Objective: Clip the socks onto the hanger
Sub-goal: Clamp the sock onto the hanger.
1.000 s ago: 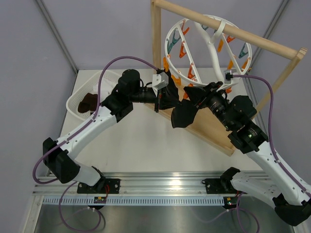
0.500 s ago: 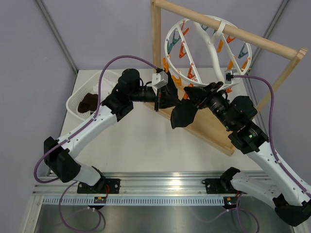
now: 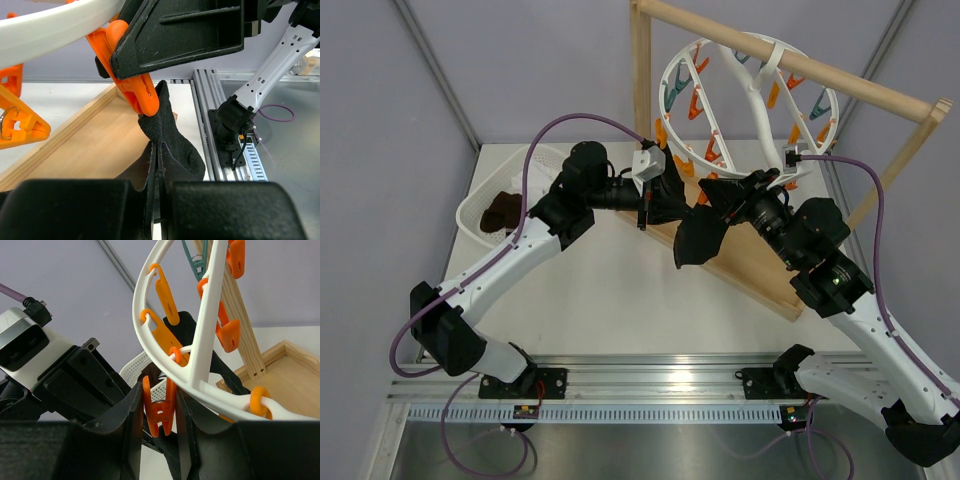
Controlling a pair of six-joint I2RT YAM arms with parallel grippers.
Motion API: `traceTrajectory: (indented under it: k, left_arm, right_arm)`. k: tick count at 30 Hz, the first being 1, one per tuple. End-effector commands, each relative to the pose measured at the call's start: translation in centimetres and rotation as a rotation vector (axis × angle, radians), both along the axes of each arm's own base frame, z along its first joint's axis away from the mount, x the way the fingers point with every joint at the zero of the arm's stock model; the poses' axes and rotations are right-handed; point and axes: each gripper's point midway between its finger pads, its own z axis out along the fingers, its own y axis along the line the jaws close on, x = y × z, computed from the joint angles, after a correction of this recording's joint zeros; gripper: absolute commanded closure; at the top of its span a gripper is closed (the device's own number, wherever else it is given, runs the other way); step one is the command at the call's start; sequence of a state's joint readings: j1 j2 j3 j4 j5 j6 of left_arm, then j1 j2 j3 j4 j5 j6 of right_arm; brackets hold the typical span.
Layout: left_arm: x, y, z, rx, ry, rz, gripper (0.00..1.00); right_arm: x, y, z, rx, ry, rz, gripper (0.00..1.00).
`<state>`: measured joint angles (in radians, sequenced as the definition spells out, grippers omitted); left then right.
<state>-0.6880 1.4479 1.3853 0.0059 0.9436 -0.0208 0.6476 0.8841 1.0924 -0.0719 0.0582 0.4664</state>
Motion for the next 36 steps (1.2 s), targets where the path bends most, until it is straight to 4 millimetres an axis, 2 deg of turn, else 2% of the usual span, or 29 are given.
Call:
traceTrajectory:
  k: [1, 25, 36]
  left_arm:
    - [-0.6, 0.2, 3.7, -0.083, -0.087, -0.034, 1.00]
    - [0.2, -0.1, 4.5, -0.121, -0.081, -0.032, 1.00]
    - [0.3, 0.4, 6.3, -0.169, -0.101, -0.015, 1.00]
  right_arm:
    - [-1.2, 1.2, -0.4, -0.021, -0.004, 0.090, 1.00]
    - [-1.8, 1.5, -0.1, -0.017, -0.011, 0.124, 1.00]
    - [-1.8, 1.3, -0.3, -0.026, -0.008, 0.118, 1.00]
